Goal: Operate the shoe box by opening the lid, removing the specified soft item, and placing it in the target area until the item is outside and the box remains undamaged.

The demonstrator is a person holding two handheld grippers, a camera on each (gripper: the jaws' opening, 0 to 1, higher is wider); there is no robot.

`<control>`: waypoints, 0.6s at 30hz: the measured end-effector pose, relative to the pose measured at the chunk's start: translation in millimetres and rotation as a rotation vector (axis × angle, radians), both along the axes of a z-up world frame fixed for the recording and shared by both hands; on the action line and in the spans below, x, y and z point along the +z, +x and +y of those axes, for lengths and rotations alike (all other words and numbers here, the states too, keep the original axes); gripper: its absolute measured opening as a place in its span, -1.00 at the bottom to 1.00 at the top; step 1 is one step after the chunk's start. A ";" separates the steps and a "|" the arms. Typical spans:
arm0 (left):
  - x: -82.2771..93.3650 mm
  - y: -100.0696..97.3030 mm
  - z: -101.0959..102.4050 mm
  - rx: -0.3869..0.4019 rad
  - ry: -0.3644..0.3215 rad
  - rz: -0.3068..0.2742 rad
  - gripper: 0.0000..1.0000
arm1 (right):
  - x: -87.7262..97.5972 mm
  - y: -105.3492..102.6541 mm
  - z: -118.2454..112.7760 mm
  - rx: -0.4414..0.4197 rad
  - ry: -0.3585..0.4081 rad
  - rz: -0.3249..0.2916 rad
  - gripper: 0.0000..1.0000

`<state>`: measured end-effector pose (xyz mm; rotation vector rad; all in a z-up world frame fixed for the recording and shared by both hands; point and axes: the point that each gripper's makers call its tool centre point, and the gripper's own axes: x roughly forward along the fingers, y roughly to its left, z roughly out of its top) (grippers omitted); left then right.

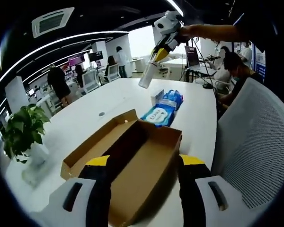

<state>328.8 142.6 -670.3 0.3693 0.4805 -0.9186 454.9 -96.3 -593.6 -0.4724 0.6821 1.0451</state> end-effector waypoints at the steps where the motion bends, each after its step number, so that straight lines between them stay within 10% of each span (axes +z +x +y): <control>1: -1.6 -0.7 2.4 0.008 0.001 -0.001 0.16 | -1.9 1.5 -0.5 0.007 -0.016 -0.003 -0.69; 18: -4.5 -12.2 21.0 0.114 -0.053 0.027 0.27 | -46.9 31.1 -0.8 0.212 -0.278 -0.059 -0.69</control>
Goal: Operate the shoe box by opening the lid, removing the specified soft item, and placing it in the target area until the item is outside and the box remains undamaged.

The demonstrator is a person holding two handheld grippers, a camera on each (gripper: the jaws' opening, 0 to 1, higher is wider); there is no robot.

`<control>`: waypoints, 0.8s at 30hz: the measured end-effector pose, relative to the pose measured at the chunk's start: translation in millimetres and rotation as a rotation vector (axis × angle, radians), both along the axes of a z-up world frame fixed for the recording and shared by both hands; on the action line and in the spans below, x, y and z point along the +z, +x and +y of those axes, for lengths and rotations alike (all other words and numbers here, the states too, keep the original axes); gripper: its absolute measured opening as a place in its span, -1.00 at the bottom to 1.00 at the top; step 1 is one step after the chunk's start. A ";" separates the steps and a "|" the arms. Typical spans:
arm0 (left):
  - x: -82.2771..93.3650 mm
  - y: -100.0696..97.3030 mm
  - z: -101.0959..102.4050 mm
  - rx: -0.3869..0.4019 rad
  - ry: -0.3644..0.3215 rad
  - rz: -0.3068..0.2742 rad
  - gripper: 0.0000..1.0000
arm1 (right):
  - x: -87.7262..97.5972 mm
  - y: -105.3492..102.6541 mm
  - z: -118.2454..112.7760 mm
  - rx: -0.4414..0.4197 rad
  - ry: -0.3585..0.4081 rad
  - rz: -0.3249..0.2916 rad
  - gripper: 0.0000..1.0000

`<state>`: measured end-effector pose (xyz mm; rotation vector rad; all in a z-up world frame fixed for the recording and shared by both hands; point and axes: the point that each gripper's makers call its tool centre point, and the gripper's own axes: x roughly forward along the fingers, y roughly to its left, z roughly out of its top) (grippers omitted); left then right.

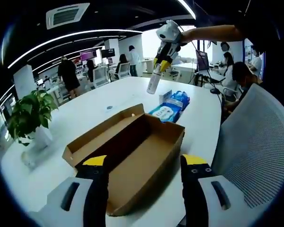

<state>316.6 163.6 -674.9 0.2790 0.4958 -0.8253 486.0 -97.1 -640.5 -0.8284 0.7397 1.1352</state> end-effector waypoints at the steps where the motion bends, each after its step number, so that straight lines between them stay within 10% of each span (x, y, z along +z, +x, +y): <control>1: 0.9 -0.5 0.6 0.004 -0.006 0.000 0.28 | -2.3 2.0 -0.1 0.005 -0.009 0.000 -0.69; 24: -2.1 -12.6 16.2 0.089 -0.051 0.025 0.33 | -75.3 41.4 -9.4 0.118 -0.230 0.018 -0.68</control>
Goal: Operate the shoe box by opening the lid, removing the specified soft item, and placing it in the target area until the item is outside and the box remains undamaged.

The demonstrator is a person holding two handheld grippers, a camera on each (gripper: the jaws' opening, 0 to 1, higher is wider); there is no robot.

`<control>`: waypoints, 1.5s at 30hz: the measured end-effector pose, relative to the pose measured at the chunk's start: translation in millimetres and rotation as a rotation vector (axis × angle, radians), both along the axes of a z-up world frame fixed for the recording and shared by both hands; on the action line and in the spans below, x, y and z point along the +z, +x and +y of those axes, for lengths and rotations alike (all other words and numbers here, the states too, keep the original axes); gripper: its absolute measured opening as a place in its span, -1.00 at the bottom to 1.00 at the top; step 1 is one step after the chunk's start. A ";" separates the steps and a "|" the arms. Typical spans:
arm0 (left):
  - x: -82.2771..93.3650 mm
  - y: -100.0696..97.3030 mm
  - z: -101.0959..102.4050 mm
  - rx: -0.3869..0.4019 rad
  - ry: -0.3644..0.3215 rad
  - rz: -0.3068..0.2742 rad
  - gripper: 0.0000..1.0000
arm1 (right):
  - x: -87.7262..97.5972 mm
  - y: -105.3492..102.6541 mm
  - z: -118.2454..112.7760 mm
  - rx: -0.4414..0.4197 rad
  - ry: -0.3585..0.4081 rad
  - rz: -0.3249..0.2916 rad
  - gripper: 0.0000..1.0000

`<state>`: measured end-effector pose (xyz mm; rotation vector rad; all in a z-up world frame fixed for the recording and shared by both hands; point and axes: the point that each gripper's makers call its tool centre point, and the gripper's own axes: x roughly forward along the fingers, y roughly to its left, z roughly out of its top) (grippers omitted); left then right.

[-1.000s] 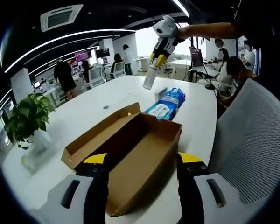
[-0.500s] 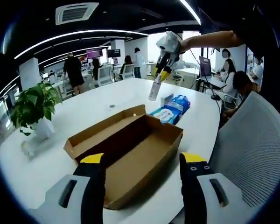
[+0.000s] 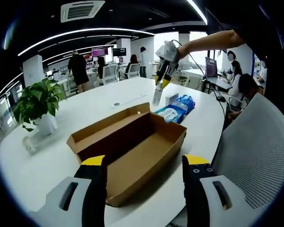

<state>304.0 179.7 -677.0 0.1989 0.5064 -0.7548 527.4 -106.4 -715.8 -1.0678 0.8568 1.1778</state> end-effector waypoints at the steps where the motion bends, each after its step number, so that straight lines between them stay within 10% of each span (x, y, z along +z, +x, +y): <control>1: 0.1 -0.1 0.4 0.001 -0.001 0.001 0.33 | -3.0 0.3 0.1 0.001 -0.007 0.003 -0.68; 23: -7.8 -0.8 7.0 0.038 -0.009 0.023 0.32 | -48.0 6.9 -9.8 0.013 -0.095 0.052 -0.68; 45: -13.8 -3.1 8.8 0.047 -0.002 0.041 0.30 | -45.9 13.3 -6.5 0.009 -0.097 0.053 -0.65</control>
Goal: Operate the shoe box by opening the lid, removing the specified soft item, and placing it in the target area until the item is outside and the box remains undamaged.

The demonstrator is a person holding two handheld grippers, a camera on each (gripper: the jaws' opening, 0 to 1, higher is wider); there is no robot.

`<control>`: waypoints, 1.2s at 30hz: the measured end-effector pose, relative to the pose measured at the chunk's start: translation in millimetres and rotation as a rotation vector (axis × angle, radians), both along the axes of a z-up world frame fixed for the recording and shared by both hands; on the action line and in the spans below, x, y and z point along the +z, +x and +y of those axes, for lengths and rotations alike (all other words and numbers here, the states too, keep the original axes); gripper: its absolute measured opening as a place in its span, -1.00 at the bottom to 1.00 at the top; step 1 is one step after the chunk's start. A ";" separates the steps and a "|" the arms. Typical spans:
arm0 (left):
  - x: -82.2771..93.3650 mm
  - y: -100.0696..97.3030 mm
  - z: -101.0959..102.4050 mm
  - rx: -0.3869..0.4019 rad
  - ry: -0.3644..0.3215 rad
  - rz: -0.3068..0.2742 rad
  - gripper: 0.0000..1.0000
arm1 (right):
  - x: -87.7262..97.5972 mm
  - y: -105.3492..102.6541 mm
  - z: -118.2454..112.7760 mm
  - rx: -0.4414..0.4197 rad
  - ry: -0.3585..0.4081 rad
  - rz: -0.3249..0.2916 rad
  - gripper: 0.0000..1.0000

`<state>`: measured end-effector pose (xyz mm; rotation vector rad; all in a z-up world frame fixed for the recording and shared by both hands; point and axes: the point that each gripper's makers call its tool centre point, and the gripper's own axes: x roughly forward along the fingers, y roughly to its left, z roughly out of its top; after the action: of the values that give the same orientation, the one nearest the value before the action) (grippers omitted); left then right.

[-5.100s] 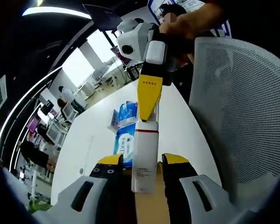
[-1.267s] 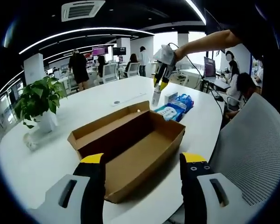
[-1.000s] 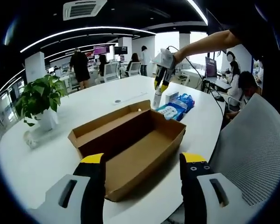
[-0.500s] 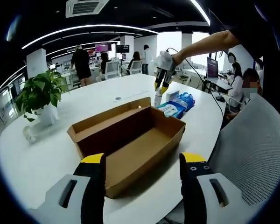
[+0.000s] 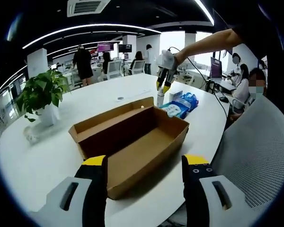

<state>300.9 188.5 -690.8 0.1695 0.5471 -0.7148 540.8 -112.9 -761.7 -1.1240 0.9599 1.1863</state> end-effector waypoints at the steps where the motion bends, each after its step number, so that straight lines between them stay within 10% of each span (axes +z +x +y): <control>1: -0.2 0.0 0.0 0.000 0.001 0.000 0.30 | 0.5 0.5 0.0 -0.003 0.002 0.000 -0.65; 36: -14.2 17.2 34.2 0.127 0.061 0.050 0.14 | 29.3 13.5 13.2 -0.075 0.091 -0.071 -0.40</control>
<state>318.1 222.8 -705.0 0.1721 0.6219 -0.5801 554.2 -99.8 -732.4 -1.0428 0.8775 1.1115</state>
